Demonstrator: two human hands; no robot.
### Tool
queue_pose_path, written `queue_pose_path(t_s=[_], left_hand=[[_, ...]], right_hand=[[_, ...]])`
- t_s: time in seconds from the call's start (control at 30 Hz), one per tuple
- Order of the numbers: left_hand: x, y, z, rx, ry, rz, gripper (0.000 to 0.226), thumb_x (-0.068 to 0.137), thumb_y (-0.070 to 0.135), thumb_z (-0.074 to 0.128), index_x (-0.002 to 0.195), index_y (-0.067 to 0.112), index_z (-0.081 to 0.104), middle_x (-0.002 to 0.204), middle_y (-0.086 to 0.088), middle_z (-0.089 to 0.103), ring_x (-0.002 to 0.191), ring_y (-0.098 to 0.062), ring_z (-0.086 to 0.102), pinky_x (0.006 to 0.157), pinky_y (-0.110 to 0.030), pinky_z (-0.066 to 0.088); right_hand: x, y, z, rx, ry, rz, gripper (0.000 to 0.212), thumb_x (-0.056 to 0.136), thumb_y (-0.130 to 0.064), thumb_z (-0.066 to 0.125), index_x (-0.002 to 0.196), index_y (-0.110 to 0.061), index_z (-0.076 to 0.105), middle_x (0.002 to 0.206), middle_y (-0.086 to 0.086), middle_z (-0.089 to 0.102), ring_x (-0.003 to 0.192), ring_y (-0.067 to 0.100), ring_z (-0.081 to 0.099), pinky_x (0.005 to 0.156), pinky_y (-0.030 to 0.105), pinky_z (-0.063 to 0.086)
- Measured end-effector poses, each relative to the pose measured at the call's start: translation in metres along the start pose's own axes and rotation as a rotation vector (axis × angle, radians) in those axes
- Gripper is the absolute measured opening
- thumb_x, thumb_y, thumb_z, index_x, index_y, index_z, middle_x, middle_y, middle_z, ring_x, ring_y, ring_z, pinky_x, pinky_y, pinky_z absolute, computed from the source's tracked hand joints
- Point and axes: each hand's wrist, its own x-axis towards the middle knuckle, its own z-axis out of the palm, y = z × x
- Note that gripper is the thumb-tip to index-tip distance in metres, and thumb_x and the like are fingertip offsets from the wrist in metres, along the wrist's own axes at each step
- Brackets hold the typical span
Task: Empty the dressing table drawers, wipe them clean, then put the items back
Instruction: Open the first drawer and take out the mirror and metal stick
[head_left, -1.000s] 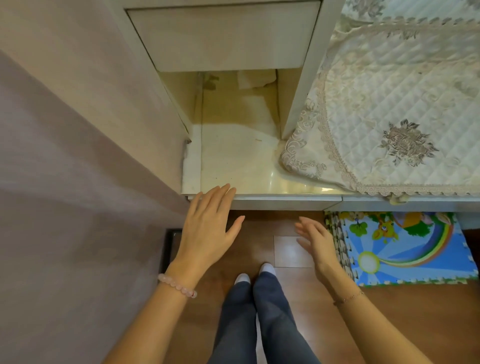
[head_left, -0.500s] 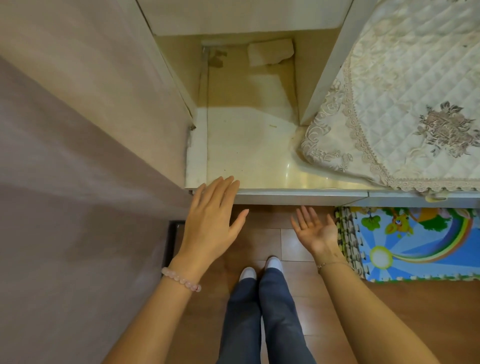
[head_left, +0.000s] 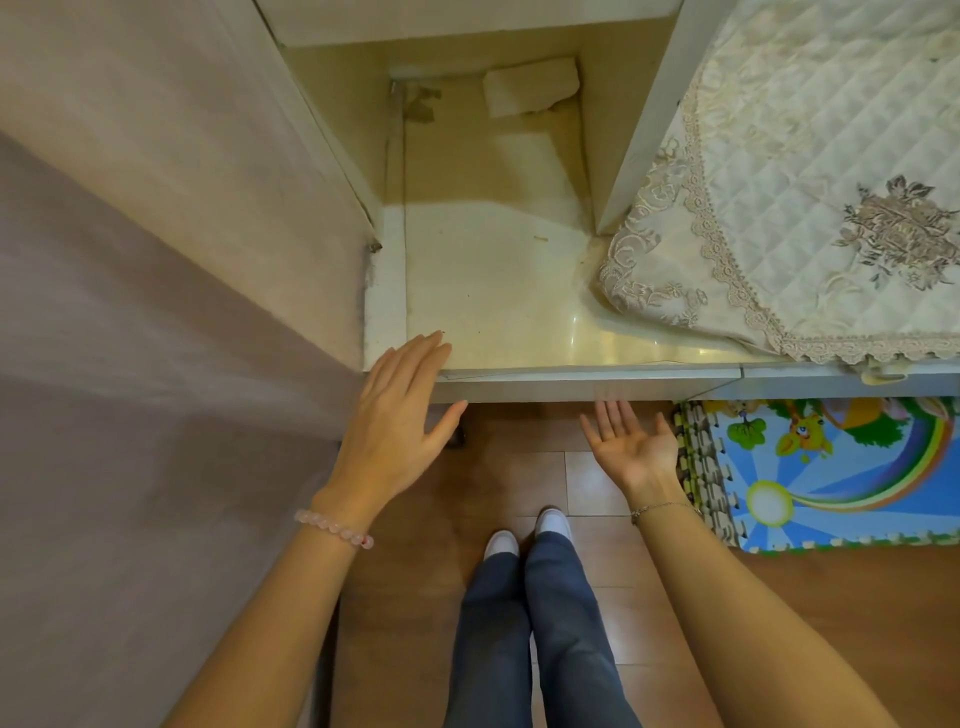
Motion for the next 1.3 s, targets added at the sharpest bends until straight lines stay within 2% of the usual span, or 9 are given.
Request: queue_pose_path(t_s=[0.33, 0.63, 0.8, 0.93, 1.03, 1.13, 1.3], left_hand=[[-0.001, 0.001, 0.0, 0.089, -0.057, 0.009, 0.06, 0.092, 0.047, 0.034, 0.139, 0.01, 0.041, 0.149, -0.009, 0.034, 0.137, -0.024, 0.029, 0.114, -0.037, 0.016], [-0.005, 0.003, -0.001, 0.13, -0.083, 0.011, 0.063, 0.091, 0.05, 0.029, 0.141, 0.012, 0.038, 0.151, -0.008, 0.029, 0.139, -0.024, 0.025, 0.114, -0.038, 0.015], [-0.01, 0.004, -0.002, 0.116, -0.083, 0.013, 0.063, 0.092, 0.05, 0.031, 0.14, 0.01, 0.039, 0.15, -0.01, 0.031, 0.138, -0.025, 0.028, 0.115, -0.043, 0.02], [-0.011, 0.004, -0.004, 0.111, -0.104, 0.01, 0.066, 0.09, 0.053, 0.029, 0.141, 0.012, 0.038, 0.151, -0.009, 0.03, 0.139, -0.025, 0.026, 0.115, -0.04, 0.017], [-0.011, 0.004, -0.007, 0.095, -0.111, 0.017, 0.064, 0.091, 0.052, 0.034, 0.141, 0.011, 0.039, 0.151, -0.009, 0.031, 0.139, -0.025, 0.026, 0.114, -0.039, 0.018], [-0.012, 0.005, -0.01, 0.071, -0.108, 0.021, 0.055, 0.095, 0.04, 0.046, 0.141, 0.011, 0.038, 0.151, -0.009, 0.029, 0.14, -0.025, 0.025, 0.115, -0.041, 0.019], [-0.013, 0.008, -0.012, 0.059, -0.116, 0.02, 0.054, 0.095, 0.036, 0.048, 0.142, 0.011, 0.036, 0.152, -0.009, 0.027, 0.14, -0.025, 0.022, 0.116, -0.041, 0.017]], right_hand=[[-0.003, 0.005, -0.006, 0.038, -0.003, -0.002, 0.053, 0.098, -0.041, 0.025, 0.139, -0.009, 0.037, 0.145, 0.013, 0.04, 0.133, 0.025, 0.039, 0.112, 0.047, 0.026], [-0.018, 0.011, -0.044, 0.044, 0.046, 0.041, 0.051, 0.099, -0.039, 0.024, 0.136, -0.009, 0.042, 0.14, 0.013, 0.046, 0.13, 0.025, 0.043, 0.111, 0.045, 0.029], [-0.032, 0.014, -0.068, 0.03, 0.082, 0.077, 0.049, 0.099, -0.037, 0.025, 0.129, -0.007, 0.049, 0.137, 0.013, 0.05, 0.124, 0.025, 0.049, 0.109, 0.045, 0.032], [-0.046, 0.018, -0.088, 0.035, 0.12, 0.102, 0.045, 0.098, -0.035, 0.027, 0.112, -0.004, 0.056, 0.134, 0.012, 0.052, 0.122, 0.026, 0.05, 0.108, 0.045, 0.034], [-0.056, 0.022, -0.103, 0.038, 0.153, 0.119, 0.043, 0.098, -0.034, 0.027, 0.107, -0.003, 0.057, 0.133, 0.012, 0.053, 0.122, 0.026, 0.05, 0.108, 0.045, 0.034], [-0.065, 0.025, -0.117, 0.025, 0.186, 0.126, 0.044, 0.098, -0.034, 0.027, 0.11, -0.004, 0.056, 0.133, 0.012, 0.053, 0.123, 0.026, 0.05, 0.107, 0.044, 0.035], [-0.081, 0.032, -0.136, 0.013, 0.192, 0.122, 0.047, 0.099, -0.034, 0.027, 0.127, -0.006, 0.051, 0.131, 0.013, 0.055, 0.122, 0.028, 0.05, 0.101, 0.045, 0.038]])
